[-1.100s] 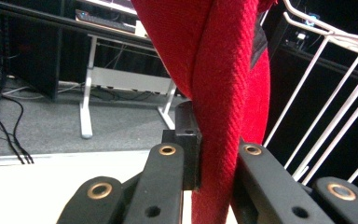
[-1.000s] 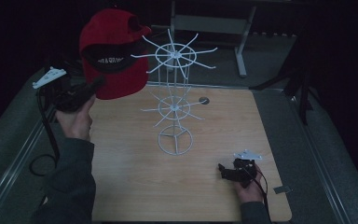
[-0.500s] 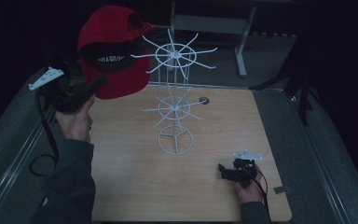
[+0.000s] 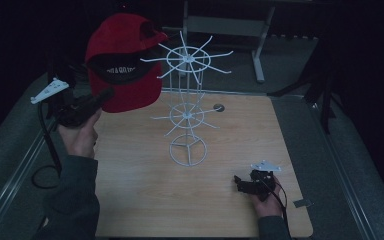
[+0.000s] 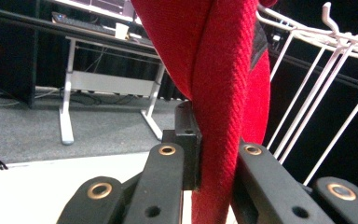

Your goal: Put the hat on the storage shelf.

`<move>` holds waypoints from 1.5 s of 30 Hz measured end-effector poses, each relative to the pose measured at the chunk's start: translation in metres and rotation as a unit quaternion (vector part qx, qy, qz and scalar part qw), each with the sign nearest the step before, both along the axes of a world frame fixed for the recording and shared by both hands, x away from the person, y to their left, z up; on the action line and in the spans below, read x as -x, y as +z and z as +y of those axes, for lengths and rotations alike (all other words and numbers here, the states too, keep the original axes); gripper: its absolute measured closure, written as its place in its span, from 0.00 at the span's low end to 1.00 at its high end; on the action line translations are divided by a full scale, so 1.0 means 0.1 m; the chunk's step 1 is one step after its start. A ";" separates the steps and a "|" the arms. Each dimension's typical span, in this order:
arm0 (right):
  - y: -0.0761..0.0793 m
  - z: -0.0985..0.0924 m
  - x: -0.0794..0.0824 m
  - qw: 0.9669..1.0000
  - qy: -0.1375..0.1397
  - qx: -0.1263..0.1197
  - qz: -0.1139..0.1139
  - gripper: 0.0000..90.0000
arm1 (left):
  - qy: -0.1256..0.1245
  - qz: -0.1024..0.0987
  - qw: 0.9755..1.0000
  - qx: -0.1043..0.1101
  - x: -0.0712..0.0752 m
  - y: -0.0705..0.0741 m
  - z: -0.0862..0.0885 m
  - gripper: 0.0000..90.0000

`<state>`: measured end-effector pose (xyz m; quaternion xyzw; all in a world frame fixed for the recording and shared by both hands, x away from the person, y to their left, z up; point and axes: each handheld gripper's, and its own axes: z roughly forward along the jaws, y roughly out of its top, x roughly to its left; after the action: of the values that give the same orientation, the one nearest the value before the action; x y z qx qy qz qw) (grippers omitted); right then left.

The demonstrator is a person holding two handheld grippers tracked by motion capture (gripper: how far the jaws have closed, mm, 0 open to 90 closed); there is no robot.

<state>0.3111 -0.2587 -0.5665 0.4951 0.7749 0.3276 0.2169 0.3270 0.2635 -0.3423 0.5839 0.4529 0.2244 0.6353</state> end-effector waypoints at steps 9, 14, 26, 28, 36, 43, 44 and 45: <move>0.00 0.00 0.00 1.000 0.000 0.000 0.000 0.15 | -0.014 0.008 1.000 -0.007 0.01 -0.13 -0.04 0.96; 0.00 0.00 0.00 1.000 0.000 0.000 0.000 0.15 | -0.022 0.009 1.000 -0.015 0.01 -0.19 -0.09 0.95; 0.00 0.00 0.00 1.000 0.000 0.000 0.000 0.15 | -0.033 0.036 0.999 -0.019 -0.03 -0.47 -0.23 0.95; 0.00 0.00 0.00 1.000 0.000 0.000 0.000 0.15 | -0.032 0.038 0.999 -0.019 -0.02 -0.50 -0.23 0.95; 0.00 0.00 0.00 1.000 0.000 0.001 -0.001 0.15 | -0.035 0.054 0.998 -0.012 -0.05 -0.64 -0.19 0.92; 0.00 0.00 0.00 1.000 0.000 0.000 0.000 0.15 | -0.036 0.056 0.998 -0.012 -0.05 -0.67 -0.15 0.71; 0.00 0.00 0.00 1.000 0.000 0.000 0.000 0.15 | -0.036 0.056 0.998 -0.012 -0.05 -0.67 -0.15 0.65; 0.00 0.00 0.00 1.000 0.000 0.001 0.000 0.15 | -0.021 0.056 0.998 -0.021 -0.04 -0.66 -0.15 0.65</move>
<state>0.3111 -0.2588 -0.5665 0.4948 0.7750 0.3273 0.2176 0.3312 0.2486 -0.4086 0.6179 0.4711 0.1875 0.6009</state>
